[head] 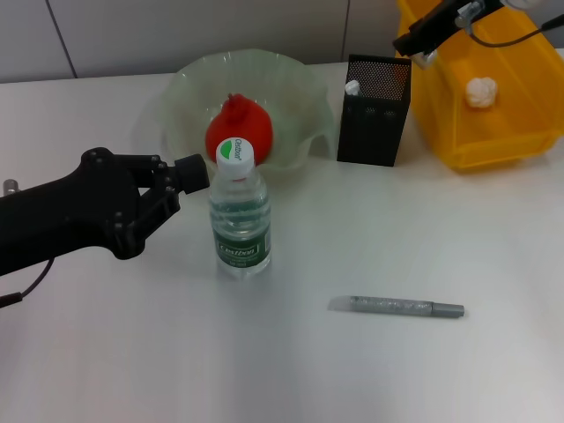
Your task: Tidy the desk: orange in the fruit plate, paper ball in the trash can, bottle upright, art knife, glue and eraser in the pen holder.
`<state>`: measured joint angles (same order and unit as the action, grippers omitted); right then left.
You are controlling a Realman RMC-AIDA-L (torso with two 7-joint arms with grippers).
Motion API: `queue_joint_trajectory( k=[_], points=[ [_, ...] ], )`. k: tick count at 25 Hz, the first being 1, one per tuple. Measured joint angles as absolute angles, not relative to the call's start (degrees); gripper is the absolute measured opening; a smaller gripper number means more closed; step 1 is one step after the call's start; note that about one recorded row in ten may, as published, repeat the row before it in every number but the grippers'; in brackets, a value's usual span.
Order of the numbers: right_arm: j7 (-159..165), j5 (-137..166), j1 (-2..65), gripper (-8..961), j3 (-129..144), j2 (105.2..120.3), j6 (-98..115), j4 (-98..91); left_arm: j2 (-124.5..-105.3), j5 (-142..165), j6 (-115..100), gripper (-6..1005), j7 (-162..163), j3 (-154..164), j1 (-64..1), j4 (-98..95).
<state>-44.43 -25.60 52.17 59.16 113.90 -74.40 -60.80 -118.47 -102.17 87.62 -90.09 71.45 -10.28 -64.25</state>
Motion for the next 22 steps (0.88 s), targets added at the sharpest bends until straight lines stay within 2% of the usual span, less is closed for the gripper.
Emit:
queue_joint_trajectory(
  k=[22],
  points=[
    [-51.6, -30.4, 52.7, 299, 58.8, 115.17, -63.4, -53.5, -118.39, -102.3, 87.6, 1, -90.1, 70.5, -10.5, -63.7]
  ],
)
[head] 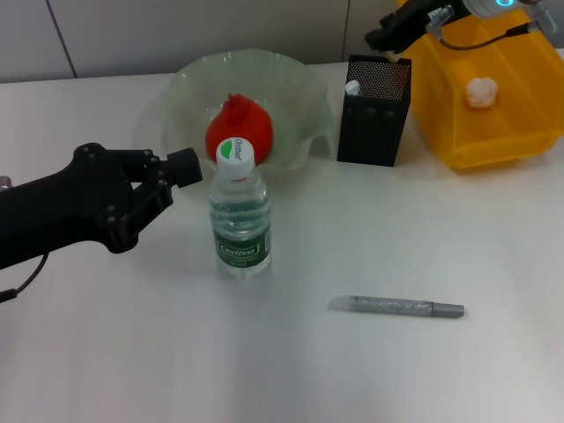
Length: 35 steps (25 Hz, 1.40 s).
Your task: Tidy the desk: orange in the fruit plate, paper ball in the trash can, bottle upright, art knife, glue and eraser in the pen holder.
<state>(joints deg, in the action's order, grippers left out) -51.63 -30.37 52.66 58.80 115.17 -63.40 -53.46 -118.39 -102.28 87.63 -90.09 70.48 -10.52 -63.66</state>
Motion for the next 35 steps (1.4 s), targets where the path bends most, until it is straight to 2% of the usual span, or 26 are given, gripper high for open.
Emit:
queue_joint_trajectory(
  k=[13, 35],
  points=[
    [-56.4, -35.0, 53.1, 307, 58.8, 115.41, -57.3, -47.0, -118.42, -102.3, 87.6, 1, -90.2, 70.7, -10.2, -63.5],
    [-56.2, -35.5, 52.7, 319, 59.0, 116.00, -58.5, -46.8, -118.40, -102.3, 87.6, 1, -90.5, 70.5, -10.3, -62.3]
  ],
)
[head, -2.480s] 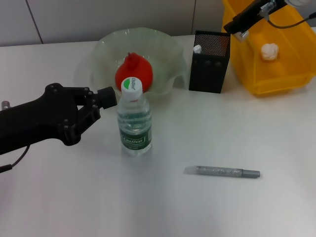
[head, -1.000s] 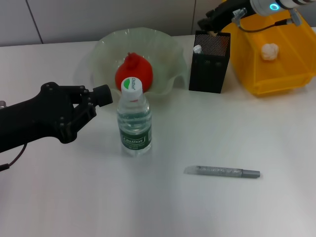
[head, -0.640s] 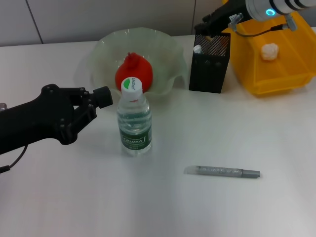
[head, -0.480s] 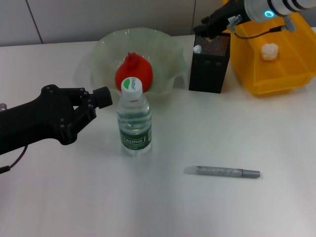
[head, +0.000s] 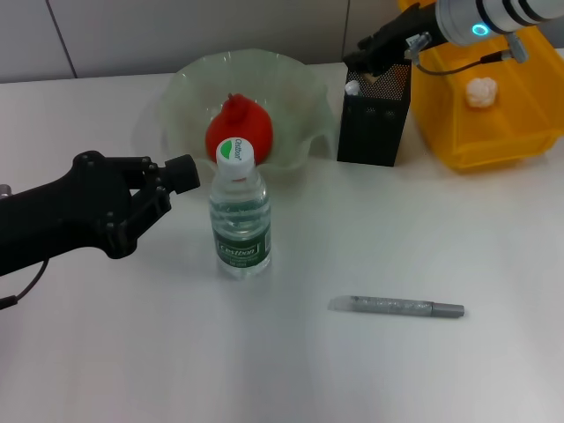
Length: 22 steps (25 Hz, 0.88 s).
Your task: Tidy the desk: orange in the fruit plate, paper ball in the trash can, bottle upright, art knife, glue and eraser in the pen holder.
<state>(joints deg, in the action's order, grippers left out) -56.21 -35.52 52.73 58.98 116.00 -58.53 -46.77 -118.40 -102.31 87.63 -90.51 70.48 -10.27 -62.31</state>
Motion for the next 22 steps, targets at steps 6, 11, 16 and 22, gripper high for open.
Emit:
queue_joint_trajectory(
  k=[6, 11, 16, 22],
  points=[
    [-55.5, -35.3, 52.7, 322, 59.0, 115.85, -58.8, -46.9, -118.39, -102.3, 87.6, 1, -90.5, 70.5, -10.5, -62.1],
    [-53.6, -34.6, 51.8, 325, 59.4, 115.99, -59.5, -49.2, -118.39, -102.3, 88.0, 1, -90.5, 70.3, -10.6, -62.1],
    [-50.9, -30.8, 49.8, 415, 59.8, 118.03, -65.9, -56.8, -118.38, -102.3, 88.2, 1, -90.5, 70.2, -10.6, -62.0],
    [-45.8, -32.4, 47.2, 416, 59.8, 118.98, -75.5, -65.4, -118.39, -102.3, 88.2, 1, -90.4, 70.1, -10.7, -62.0]
  ],
)
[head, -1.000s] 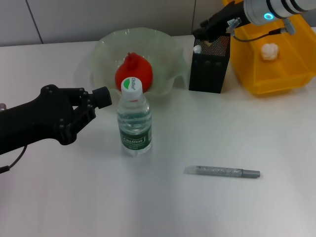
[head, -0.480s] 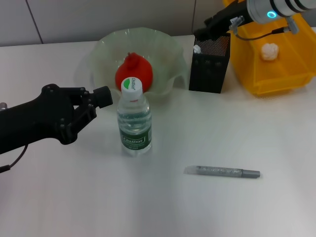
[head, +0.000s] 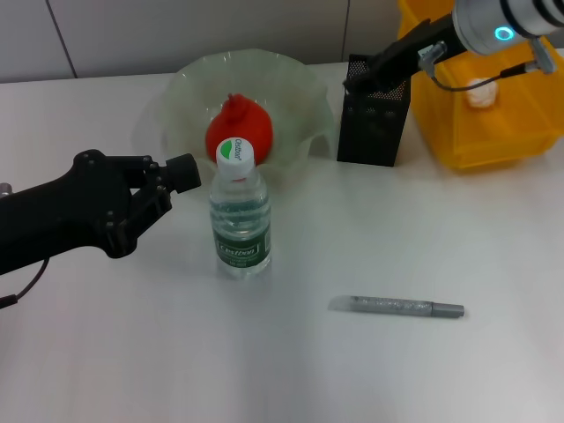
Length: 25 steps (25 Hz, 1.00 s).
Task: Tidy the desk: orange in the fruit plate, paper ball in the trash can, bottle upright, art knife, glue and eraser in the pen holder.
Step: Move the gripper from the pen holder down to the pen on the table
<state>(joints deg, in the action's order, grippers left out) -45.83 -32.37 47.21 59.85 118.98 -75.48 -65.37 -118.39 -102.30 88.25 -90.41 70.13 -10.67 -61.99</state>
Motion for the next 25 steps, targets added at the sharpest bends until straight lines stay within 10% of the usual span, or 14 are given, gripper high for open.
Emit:
queue_joint_trajectory(
  k=[25],
  points=[
    [-41.7, -40.1, 40.4, 391, 60.3, 118.49, -101.6, -73.4, -118.23, -101.3, 90.6, 1, -90.2, 70.2, -10.1, -58.9]
  ],
)
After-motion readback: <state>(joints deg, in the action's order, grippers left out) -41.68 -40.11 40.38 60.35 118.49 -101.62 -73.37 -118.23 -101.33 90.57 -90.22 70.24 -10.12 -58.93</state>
